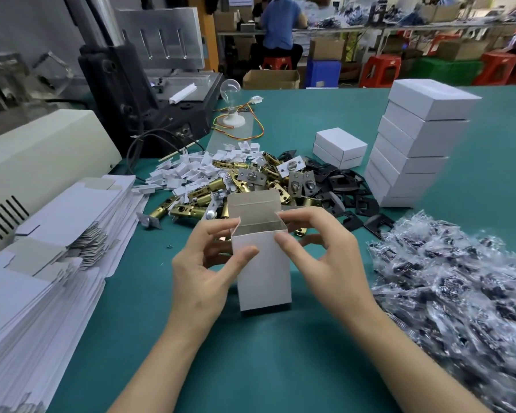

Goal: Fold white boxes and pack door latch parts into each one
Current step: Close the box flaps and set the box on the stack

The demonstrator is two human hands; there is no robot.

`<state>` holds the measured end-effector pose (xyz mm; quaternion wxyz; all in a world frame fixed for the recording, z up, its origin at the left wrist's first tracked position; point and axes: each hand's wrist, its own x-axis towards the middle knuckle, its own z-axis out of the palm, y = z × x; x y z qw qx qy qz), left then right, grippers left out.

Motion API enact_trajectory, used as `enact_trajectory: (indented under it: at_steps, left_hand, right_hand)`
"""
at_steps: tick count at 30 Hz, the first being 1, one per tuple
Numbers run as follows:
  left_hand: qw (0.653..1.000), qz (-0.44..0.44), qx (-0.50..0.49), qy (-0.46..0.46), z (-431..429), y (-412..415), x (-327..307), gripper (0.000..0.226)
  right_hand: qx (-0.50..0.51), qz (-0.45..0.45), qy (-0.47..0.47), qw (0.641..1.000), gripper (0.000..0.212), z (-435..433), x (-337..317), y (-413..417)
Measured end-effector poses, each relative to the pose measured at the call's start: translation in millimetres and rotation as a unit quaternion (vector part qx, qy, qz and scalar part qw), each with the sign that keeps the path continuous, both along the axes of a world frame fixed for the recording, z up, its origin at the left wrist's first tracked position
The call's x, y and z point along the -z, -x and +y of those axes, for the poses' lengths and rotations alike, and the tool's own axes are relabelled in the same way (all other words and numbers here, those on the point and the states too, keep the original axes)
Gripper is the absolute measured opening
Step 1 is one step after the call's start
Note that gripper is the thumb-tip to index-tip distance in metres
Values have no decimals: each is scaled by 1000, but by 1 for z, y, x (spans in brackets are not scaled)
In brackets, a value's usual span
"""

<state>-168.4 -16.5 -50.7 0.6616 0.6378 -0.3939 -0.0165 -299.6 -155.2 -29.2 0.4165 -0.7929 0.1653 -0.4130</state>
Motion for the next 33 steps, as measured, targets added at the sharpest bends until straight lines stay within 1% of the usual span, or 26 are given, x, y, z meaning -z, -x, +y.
enact_trajectory:
  at_steps: [3, 6, 7, 9, 10, 12, 13, 15, 16, 18, 20, 22, 24, 28, 30, 33]
  left_hand:
    - [1000, -5, 14, -12, -1, 0, -2, 26]
    - [1000, -12, 11, -14, -1, 1, -5, 9]
    - [1000, -13, 11, -10, 0, 1, -7, 11]
    - [1000, -13, 8, 0, 1, 2, -8, 29]
    - [1000, -18, 10, 2, 1, 2, -9, 31]
    - [999, -36, 17, -2, 1, 3, -10, 22]
    - [999, -43, 20, -1, 1, 4, -11, 17]
    - [999, -43, 20, 11, 1, 5, -13, 10]
    - [999, -33, 19, 21, 1, 6, -13, 12]
    - [999, 7, 31, 44, 1, 5, -13, 25]
    - [997, 27, 47, 47, 1, 5, -13, 36]
    - [998, 12, 47, 37, 1, 5, -13, 34]
    - [998, -11, 41, 37, 3, 4, -16, 26]
    - [997, -57, 43, 39, 5, 1, -19, 8]
    - [997, -57, 42, 35, 6, 1, -20, 16]
    - [996, -71, 41, 19, 9, 2, -21, 25]
  right_hand:
    - [-15, 1, 11, 1000, 15, 1, -2, 5]
    - [-28, 11, 16, 999, 12, 1, -4, 7]
    - [-30, 16, 13, 999, 15, 1, -5, 6]
    - [-31, 22, 11, 999, 23, 3, -7, 6]
    - [-33, 23, 13, 999, 23, 5, -7, 6]
    - [-39, 21, 7, 999, 17, 8, -7, 7]
    - [-43, 16, -11, 999, 14, 10, -8, 7]
    - [-59, 3, -82, 995, 11, 14, -9, 5]
    - [-71, -7, -118, 990, 9, 16, -9, 4]
    - [-95, -37, -177, 979, 10, 20, -9, -1]
    - [-115, -64, -219, 967, 24, 20, -10, -3]
    - [-127, -62, -201, 969, 30, 18, -10, -4]
    - [-130, -54, -170, 975, 26, 16, -10, -3]
    - [-111, -47, -160, 980, 20, 13, -8, 0]
    - [-114, -38, -153, 981, 18, 14, -8, 3]
    - [-122, -37, -137, 982, 22, 16, -10, 9]
